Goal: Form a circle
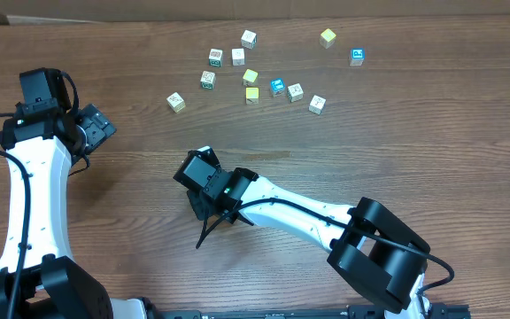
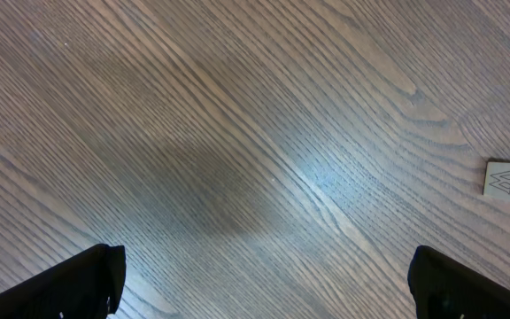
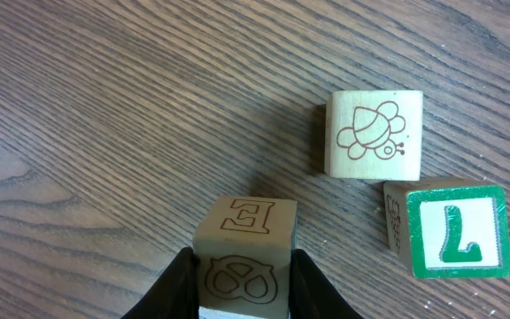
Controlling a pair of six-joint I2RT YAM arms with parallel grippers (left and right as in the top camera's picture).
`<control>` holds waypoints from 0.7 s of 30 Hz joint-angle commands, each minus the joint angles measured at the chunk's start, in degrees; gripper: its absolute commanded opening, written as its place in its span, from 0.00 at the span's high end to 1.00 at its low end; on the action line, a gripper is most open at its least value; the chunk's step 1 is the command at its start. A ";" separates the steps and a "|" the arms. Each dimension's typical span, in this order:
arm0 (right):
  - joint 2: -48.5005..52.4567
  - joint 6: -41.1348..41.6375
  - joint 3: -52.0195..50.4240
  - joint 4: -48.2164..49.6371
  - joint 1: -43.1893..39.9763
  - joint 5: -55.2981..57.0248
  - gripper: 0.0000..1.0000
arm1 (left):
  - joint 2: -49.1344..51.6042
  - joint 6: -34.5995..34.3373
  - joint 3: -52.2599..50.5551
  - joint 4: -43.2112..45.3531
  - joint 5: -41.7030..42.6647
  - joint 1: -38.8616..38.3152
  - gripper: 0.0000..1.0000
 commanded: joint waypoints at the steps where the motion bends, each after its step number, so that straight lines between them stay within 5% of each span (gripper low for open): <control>1: 1.05 0.92 0.11 0.59 0.33 0.24 0.76 | -0.52 -0.76 0.66 0.09 -0.35 -0.02 0.01; 11: 1.16 0.90 0.11 0.76 0.33 0.13 0.75 | -0.52 -0.76 0.66 0.09 -0.35 -0.02 0.00; 21: 1.79 0.90 0.11 1.03 0.33 -0.31 0.62 | -0.52 -0.76 0.66 0.09 -0.35 -0.02 0.00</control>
